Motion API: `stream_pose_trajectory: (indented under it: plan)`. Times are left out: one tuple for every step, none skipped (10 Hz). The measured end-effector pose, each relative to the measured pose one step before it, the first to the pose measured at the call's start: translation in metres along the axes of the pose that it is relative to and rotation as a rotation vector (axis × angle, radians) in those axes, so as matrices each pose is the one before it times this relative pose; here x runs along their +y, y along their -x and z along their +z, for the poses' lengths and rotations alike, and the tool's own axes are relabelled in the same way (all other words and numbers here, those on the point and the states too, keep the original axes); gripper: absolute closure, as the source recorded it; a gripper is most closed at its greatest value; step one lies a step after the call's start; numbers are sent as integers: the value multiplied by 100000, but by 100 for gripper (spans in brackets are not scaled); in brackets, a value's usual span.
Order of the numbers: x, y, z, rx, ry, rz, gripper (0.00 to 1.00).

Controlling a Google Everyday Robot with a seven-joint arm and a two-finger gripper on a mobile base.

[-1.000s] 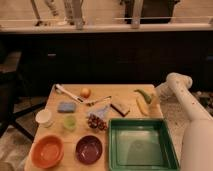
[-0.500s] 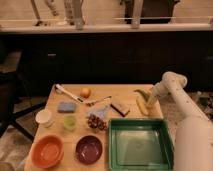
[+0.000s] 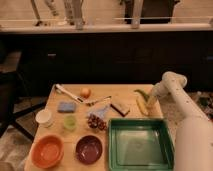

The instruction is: Place pepper in plastic cup

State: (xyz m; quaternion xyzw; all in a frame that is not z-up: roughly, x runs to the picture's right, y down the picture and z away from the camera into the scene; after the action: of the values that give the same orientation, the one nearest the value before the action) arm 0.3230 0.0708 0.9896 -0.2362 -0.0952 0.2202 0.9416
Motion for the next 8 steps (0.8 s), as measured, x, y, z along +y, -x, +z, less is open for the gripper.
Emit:
stream_pose_trajectory:
  plan:
    - [-34,41,-149,-13,-72,-33,77]
    - [18,4,-173,88,47,-83,87]
    - [74,62,-92,184,242,-279,96]
    - [-22,-8,5,321,-50,-226,100]
    - [29,3,-2,-105,89,72,100]
    - [49,-61,45,184,42,-102,100]
    - [81,-120,190,544,-537,-59,100]
    - [-5,40,-26,580,-546,-406,100]
